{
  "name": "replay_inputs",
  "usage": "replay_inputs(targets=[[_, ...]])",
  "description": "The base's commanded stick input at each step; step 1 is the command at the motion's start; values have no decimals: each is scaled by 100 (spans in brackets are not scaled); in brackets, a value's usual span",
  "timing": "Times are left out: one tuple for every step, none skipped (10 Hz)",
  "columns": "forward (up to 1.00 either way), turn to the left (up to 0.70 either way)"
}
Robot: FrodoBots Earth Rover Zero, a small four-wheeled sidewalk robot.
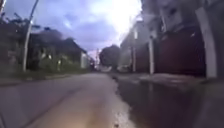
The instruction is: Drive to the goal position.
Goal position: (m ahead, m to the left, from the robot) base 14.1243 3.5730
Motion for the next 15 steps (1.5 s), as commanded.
replay_inputs(targets=[[70,0],[70,0],[70,0],[70,0],[70,0],[70,0],[70,0],[70,0],[70,0],[70,0],[70,0],[70,0],[70,0],[70,0],[70,0]])
